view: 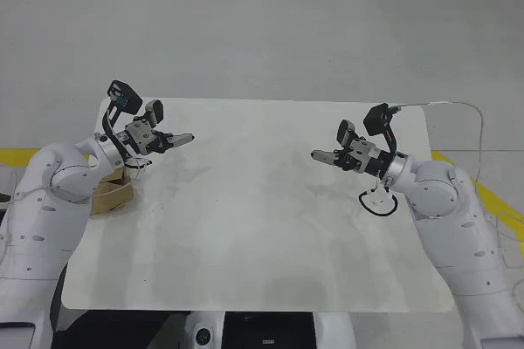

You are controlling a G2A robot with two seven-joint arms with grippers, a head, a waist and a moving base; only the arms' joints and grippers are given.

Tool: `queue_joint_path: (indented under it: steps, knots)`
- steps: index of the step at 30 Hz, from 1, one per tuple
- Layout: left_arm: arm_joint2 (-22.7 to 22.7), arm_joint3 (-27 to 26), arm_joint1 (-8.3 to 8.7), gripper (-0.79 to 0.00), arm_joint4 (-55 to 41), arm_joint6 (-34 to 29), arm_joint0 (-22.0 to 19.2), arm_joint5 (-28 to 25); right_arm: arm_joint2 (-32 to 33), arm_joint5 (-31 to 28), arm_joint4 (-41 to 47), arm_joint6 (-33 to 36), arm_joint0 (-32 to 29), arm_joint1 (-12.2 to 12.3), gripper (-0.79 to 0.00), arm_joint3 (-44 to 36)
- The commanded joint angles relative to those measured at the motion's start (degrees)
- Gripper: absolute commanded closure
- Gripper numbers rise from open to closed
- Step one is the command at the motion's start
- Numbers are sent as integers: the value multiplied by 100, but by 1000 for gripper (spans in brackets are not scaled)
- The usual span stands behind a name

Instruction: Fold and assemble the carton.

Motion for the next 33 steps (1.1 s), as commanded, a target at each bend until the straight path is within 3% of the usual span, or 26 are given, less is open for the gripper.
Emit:
queue_joint_path:
  steps: [1,22,33]
  knots:
    - [0,0,0,-785,0,0,0,0,0,0,0,0,0,0,-785,0]
    - [-22,12,-4,-785,-108,4,42,168,0,0,-1,0,0,0,-785,0]
    - [-435,703,60,-785,-2461,-2042,-379,1337,0,0,-1,0,0,0,-785,0]
